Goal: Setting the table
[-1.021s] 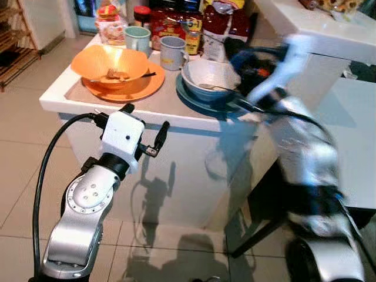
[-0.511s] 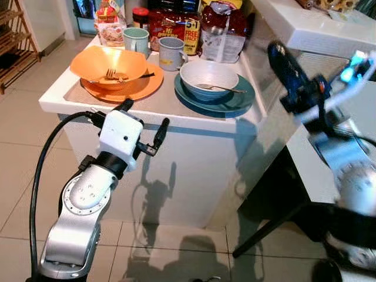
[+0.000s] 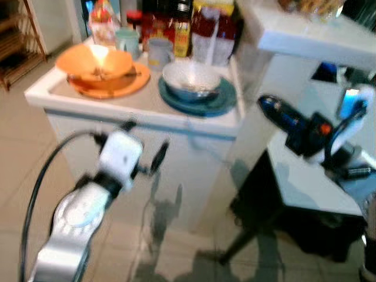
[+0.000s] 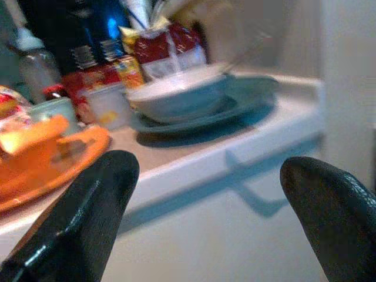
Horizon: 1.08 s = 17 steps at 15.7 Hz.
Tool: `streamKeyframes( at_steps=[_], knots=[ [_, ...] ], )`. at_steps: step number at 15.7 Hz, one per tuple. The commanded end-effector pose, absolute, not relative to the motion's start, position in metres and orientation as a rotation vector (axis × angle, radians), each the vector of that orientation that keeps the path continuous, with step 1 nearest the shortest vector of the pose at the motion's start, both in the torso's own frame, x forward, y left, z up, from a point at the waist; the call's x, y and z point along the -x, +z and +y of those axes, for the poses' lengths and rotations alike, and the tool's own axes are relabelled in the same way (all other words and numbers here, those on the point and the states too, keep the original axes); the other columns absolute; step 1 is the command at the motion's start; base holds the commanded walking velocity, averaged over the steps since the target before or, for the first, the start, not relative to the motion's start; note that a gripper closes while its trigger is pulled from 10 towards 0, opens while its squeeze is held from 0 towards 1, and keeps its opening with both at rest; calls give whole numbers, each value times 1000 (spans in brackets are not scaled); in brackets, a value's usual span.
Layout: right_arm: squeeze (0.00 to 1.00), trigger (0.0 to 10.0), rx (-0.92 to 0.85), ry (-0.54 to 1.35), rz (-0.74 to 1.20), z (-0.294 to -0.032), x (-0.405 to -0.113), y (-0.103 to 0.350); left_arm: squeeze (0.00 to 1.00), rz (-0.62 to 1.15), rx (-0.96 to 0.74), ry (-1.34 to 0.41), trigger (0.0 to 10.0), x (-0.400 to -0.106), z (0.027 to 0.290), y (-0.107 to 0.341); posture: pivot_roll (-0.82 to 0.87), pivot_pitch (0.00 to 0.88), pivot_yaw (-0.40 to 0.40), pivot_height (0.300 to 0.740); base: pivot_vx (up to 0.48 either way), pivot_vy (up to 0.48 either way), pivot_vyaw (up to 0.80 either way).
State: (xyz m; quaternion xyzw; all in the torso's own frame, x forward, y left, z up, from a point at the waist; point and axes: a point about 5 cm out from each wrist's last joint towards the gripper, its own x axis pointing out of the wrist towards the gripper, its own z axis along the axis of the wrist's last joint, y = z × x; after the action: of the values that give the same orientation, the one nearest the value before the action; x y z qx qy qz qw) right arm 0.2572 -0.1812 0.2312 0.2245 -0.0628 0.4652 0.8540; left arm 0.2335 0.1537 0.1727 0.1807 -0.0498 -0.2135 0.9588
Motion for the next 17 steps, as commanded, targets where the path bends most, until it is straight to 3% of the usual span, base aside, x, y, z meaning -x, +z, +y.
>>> streamKeyframes(
  at_steps=[1,5,11,13,17],
  knots=[
    [0,10000,-451,994,-118,-183,-253,232,0,-126,-352,-475,10000,-230,146,176,59,0,-105,740,0,-480,0],
    [0,10000,-431,982,-85,-177,-253,221,0,-110,-382,-449,10000,-232,149,172,63,0,-103,740,0,-480,0],
    [0,10000,-241,813,-61,-183,-266,210,0,-72,-409,-190,10000,-258,173,171,41,0,-91,740,0,-480,0],
    [0,10000,-244,614,-54,-174,-285,197,0,-72,-421,-121,10000,-274,171,171,40,0,-97,740,0,-472,0],
    [0,10000,-138,162,-3,-188,-312,161,0,-82,-422,-140,10000,-289,163,176,26,0,-73,740,0,-480,0]
  ],
)
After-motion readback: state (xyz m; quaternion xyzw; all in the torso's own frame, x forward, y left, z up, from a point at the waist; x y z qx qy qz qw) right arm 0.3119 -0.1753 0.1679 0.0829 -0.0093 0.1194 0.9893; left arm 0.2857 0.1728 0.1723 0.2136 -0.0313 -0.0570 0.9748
